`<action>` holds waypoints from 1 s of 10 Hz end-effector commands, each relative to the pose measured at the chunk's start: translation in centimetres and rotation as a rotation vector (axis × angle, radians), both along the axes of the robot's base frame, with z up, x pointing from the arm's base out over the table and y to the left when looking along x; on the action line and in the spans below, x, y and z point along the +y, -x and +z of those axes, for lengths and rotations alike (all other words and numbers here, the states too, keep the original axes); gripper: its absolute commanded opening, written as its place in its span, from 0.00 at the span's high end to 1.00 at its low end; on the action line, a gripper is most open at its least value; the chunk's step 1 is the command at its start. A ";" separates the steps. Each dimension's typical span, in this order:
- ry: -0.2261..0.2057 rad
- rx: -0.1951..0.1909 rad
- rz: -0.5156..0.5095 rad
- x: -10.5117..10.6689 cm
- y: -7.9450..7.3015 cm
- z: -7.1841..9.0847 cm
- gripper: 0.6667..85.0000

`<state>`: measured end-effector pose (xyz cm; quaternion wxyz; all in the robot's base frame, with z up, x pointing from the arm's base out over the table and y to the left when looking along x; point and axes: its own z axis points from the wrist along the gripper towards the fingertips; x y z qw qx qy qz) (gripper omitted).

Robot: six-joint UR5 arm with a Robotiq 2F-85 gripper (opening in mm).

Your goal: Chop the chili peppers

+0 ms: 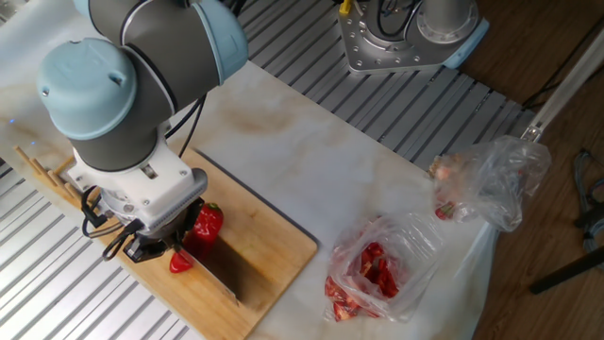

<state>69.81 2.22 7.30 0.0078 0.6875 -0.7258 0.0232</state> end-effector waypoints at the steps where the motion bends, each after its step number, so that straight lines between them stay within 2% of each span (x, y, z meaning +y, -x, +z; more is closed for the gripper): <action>1: -0.012 -0.004 0.002 -0.4 -0.1 0.0 0.99; 6: -0.009 -0.010 0.021 -2.0 -0.1 -0.1 0.99; 10: -0.017 -0.020 -0.008 -0.7 0.1 -0.7 0.99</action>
